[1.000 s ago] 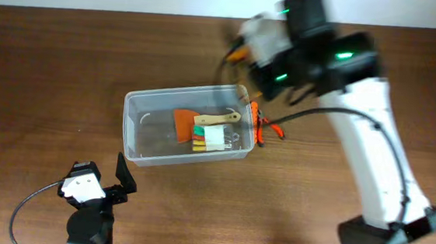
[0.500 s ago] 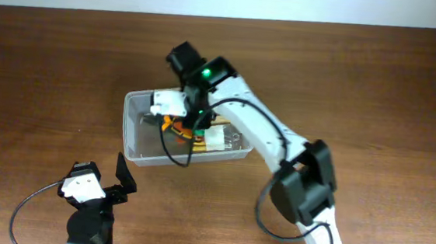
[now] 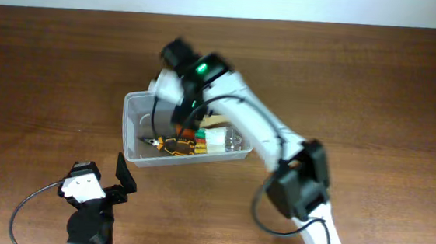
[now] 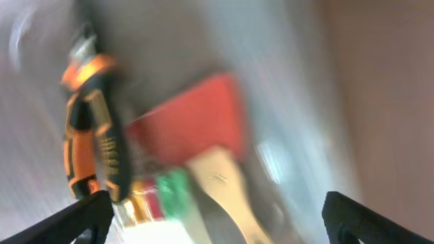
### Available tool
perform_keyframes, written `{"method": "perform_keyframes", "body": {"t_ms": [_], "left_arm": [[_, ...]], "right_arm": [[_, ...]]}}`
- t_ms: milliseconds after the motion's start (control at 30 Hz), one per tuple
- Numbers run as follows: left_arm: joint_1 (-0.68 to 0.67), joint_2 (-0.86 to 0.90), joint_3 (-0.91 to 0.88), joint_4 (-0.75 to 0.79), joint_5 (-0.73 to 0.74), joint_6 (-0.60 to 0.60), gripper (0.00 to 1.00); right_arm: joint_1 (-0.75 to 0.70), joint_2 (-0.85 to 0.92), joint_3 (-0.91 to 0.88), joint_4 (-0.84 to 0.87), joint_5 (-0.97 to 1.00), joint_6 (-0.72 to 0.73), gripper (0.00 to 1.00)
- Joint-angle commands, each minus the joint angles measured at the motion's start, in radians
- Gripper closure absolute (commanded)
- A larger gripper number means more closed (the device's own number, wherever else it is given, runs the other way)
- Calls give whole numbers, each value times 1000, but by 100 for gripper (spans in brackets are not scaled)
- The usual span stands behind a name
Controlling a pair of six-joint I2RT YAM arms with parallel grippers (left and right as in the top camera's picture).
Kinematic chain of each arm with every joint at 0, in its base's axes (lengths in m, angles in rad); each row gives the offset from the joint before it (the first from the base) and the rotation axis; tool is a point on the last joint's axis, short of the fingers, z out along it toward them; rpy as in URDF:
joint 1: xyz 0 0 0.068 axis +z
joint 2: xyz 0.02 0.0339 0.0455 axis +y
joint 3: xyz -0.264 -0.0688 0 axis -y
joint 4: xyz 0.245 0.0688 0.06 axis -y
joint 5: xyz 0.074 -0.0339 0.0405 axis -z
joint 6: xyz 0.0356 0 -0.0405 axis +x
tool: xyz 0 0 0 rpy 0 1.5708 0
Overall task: Pack container
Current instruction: 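Drop the orange-black pliers into the container, then grasp the red-handled small pliers with the right gripper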
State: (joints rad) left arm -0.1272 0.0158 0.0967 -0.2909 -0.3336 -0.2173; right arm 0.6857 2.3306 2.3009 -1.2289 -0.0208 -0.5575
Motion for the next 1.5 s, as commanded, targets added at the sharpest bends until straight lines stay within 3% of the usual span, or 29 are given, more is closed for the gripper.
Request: {"method": "perform_keyframes", "body": {"t_ms": [0, 100, 200, 300, 433, 567, 800, 1067, 1467], "left_arm": [[-4, -4, -4, -1, -3, 9, 1], [-4, -4, -4, -1, -3, 9, 1], [-4, -4, -4, -1, -4, 9, 1], [-4, -4, -4, -1, -3, 9, 1], [-4, -4, -4, -1, -3, 9, 1], [-4, -4, -4, -1, -3, 9, 1], [-4, -4, -4, -1, -3, 9, 1], [-4, -4, -4, -1, -3, 9, 1], [-4, -4, -4, -1, -3, 9, 1]], "right_arm": [[-141, -196, 152, -72, 41, 445, 2], [-262, -243, 192, -143, 41, 475, 1], [-406, -246, 186, -236, 40, 598, 1], [-522, -217, 113, -299, -2, 652, 14], [-594, -182, -84, -256, -91, 652, 25], [-579, -179, -323, -133, -102, 606, 27], [-545, -179, -566, 16, -102, 546, 28], [-504, -179, -627, 91, -103, 458, 31], [-421, -179, -731, 230, -99, 435, 55]]}}
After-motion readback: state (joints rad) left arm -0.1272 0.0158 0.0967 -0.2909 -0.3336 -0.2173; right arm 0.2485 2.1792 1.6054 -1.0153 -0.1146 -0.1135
